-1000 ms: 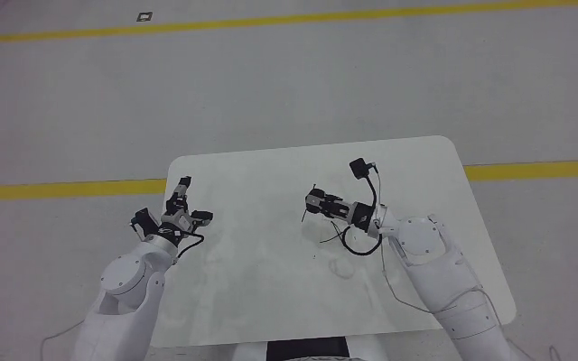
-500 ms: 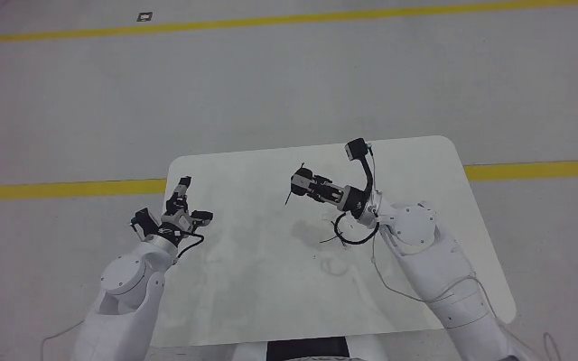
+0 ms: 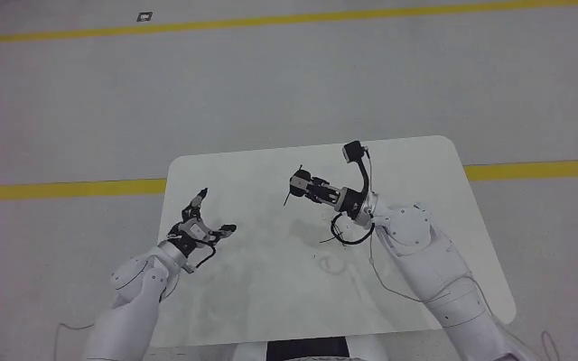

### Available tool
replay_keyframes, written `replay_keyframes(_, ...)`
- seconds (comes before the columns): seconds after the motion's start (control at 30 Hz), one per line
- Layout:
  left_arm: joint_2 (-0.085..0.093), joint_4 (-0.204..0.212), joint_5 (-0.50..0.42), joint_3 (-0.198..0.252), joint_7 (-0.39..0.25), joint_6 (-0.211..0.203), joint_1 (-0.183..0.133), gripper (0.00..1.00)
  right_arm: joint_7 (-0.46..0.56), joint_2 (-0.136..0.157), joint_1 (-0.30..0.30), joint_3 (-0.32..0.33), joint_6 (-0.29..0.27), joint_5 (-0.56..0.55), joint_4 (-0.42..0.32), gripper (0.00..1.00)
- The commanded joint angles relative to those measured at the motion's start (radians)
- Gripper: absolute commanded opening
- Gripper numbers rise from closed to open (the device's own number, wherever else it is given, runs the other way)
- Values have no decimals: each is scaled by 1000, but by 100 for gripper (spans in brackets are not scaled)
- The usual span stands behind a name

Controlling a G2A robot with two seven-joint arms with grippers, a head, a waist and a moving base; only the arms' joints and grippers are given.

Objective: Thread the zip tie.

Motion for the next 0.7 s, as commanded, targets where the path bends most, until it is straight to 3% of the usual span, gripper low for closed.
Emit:
replay_keyframes(0.0, 45, 31, -103, 76, -4, 1, -24, 100, -7, -5, 4, -13, 0, 39, 2, 0)
replay_keyframes(0.27, 44, 32, -104, 80, -2, 1, -25, 100, -7, -5, 4, -13, 0, 39, 2, 0)
replay_keyframes(0.37, 42, 44, -207, 112, -32, 1, -35, 100, -26, -7, -2, -29, 0, 34, 2, 0)
replay_keyframes(0.5, 65, 48, -342, 177, -77, 1, -64, 100, -37, -12, 6, -47, 0, 53, 9, 0)
replay_keyframes(0.63, 110, 35, -456, 249, -92, 1, -105, 100, -43, -19, 20, -64, 0, 69, 9, 0)
replay_keyframes(0.67, 121, 38, -454, 245, -91, 1, -119, 100, -43, -19, 20, -64, 0, 69, 9, 0)
